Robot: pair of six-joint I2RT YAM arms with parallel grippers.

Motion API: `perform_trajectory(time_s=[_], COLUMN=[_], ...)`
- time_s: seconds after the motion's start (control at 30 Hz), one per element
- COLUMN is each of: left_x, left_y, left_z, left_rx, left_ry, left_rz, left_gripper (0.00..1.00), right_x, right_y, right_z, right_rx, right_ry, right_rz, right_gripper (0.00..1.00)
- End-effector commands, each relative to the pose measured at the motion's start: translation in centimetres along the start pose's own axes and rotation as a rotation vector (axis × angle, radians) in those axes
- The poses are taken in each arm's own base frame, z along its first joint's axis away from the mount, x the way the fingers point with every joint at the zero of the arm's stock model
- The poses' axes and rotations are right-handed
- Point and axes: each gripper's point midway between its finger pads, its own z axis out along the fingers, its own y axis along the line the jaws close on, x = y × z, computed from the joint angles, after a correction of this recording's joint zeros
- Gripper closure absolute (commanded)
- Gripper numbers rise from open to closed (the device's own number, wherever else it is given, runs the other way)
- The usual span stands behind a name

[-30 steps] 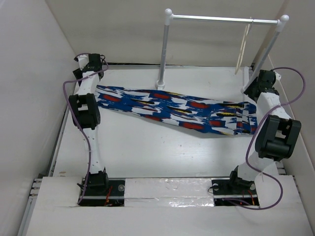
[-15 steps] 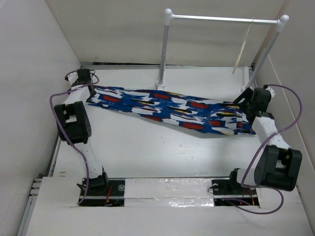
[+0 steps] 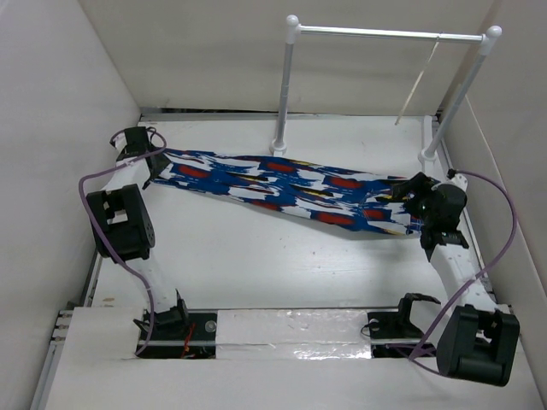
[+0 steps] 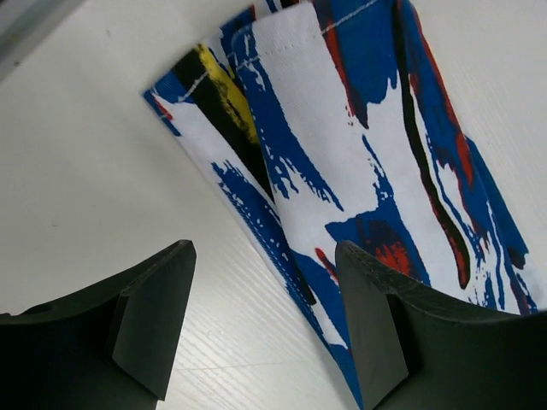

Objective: Place the trousers on the hanger
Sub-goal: Fold the trousers at the center of the board.

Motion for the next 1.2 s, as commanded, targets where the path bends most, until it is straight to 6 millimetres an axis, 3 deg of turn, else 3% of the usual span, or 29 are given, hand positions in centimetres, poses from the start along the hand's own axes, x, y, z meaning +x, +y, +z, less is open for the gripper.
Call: perform_trajectory(time_s=[0.0, 0.2, 0.43, 0.67, 0.77, 0.87, 1.07, 1.1, 1.17], left_x=[2.2, 3.7, 4.6, 4.0, 4.1, 3.8, 3.2, 3.0, 2.7], left_y=[-0.4, 0.5, 0.5, 0.3, 0.3, 0.2, 0.8, 1.0, 1.0], left_z=[1.5, 3.2, 4.3, 4.9, 5.2, 5.3, 5.0, 4.8, 4.5], left_rx=[0.026, 0.001, -0.007, -0.011, -0.014, -0.009, -0.03, -0.035, -0.034], left_ry=[0.08, 0.116, 0.138, 0.117, 0.119, 0.107, 0.059, 0.048, 0.035], left_rz=[-0.028, -0.056, -0.076, -0.079, -0.077, -0.074, -0.085, -0.086, -0.082], left_gripper=[0.36, 0.39, 0.49, 0.81, 0.91, 1.0, 1.0, 1.0, 1.0], right_x=[-1.2, -0.4, 1.9, 3.5, 3.6, 3.9, 3.0, 3.7, 3.4], right_y=[1.6, 1.4, -0.4, -2.0, -2.9, -4.1, -7.7, -8.3, -8.2], right_z=[-0.9, -1.6, -0.2, 0.6, 0.5, 0.1, -1.8, -2.0, -2.1], right_rx=[-0.094, -0.108, -0.085, -0.062, -0.038, 0.011, 0.207, 0.217, 0.202], right_ry=[-0.072, -0.067, -0.015, 0.018, 0.022, 0.027, -0.094, -0.103, -0.126], right_rz=[-0.052, -0.074, -0.049, -0.007, 0.005, 0.005, 0.046, 0.05, 0.073], right_gripper=[0.12, 0.12, 0.12, 0.21, 0.26, 0.26, 0.22, 0.22, 0.21])
